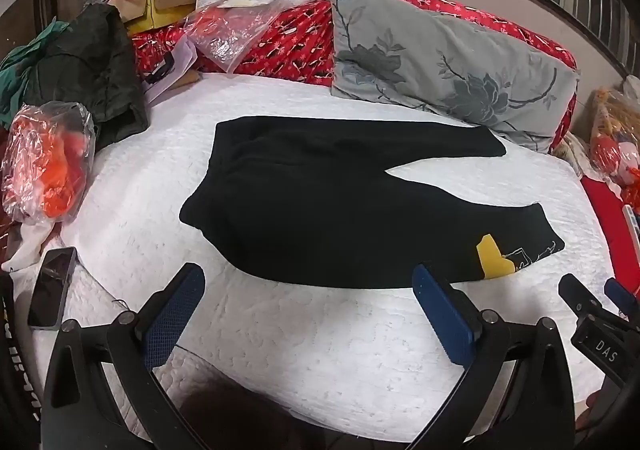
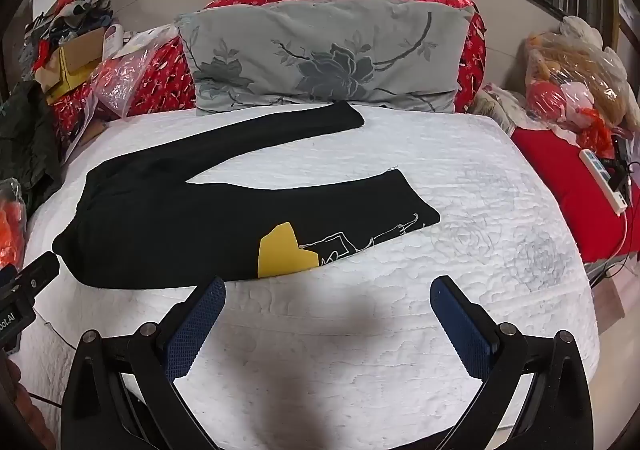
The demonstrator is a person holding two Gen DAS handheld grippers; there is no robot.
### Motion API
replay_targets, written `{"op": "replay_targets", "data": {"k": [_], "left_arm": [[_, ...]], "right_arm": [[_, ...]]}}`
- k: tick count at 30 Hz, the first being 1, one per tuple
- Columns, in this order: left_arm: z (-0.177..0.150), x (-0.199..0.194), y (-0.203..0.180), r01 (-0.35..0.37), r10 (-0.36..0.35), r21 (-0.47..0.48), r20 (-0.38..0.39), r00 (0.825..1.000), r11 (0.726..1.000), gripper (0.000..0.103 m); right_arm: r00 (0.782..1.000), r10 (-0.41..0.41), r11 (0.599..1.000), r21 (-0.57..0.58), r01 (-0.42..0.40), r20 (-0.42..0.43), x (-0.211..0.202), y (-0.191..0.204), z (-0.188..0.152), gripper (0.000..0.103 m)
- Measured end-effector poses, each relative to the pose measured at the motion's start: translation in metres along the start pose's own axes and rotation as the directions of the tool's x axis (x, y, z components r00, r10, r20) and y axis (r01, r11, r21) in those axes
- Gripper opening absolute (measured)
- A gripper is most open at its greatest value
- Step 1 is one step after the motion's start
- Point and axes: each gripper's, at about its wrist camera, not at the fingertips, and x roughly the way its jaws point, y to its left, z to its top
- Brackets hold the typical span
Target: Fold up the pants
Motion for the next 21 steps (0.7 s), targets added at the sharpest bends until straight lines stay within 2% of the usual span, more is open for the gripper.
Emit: {"op": "replay_targets", "data": {"k": [21], "left_arm": [[-0.001, 0.001, 0.002, -0.004, 0.004, 0.003, 0.002, 1.000, 1.000, 0.103]], "right_arm": [[1.000, 0.008, 1.000, 0.001, -0.008, -0.013, 0.007, -0.004, -0.005, 0.103]]}}
